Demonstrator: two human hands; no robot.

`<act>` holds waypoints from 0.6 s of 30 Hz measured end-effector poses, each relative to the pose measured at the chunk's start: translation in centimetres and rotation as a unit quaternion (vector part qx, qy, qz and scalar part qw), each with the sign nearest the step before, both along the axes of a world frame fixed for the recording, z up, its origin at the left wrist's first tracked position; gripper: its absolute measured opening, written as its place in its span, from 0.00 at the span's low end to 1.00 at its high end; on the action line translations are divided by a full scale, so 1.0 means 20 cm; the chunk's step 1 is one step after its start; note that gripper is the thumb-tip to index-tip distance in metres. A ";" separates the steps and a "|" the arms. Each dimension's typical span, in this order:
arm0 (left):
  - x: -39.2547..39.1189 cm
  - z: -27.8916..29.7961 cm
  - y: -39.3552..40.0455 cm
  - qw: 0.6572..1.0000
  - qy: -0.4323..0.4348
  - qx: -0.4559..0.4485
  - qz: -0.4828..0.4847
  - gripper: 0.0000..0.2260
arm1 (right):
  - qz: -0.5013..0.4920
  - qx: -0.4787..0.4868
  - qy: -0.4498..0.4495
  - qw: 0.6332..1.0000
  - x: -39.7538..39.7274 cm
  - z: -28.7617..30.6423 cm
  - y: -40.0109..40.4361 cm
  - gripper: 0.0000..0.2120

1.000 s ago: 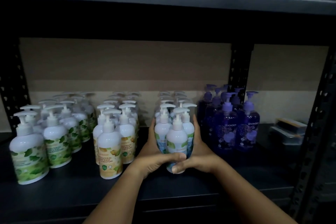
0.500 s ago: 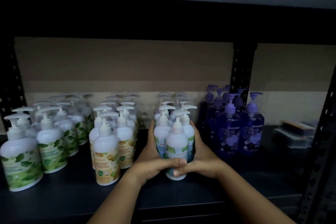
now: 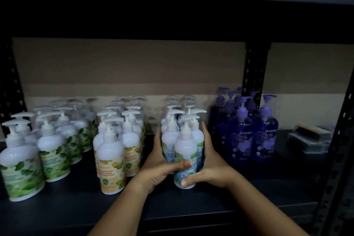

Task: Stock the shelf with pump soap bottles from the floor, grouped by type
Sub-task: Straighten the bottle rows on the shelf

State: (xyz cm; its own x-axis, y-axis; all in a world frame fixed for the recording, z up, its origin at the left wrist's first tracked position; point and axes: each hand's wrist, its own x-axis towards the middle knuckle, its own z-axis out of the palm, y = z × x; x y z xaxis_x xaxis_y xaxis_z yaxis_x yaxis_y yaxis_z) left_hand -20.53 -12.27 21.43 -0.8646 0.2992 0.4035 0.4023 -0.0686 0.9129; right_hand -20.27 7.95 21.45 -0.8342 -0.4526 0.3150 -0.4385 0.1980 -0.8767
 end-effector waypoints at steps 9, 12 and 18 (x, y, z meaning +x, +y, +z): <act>-0.05 0.00 -0.01 0.999 -0.028 0.023 0.035 0.51 | -0.017 0.007 0.023 1.000 0.03 0.02 -0.01 0.74; -0.15 -0.01 -0.03 0.991 -0.084 0.057 0.087 0.38 | -0.026 0.008 0.018 0.999 0.04 0.03 -0.01 0.73; -0.16 0.03 0.06 0.994 -0.085 0.055 0.046 0.28 | -0.025 0.019 0.019 0.999 0.02 0.02 0.00 0.74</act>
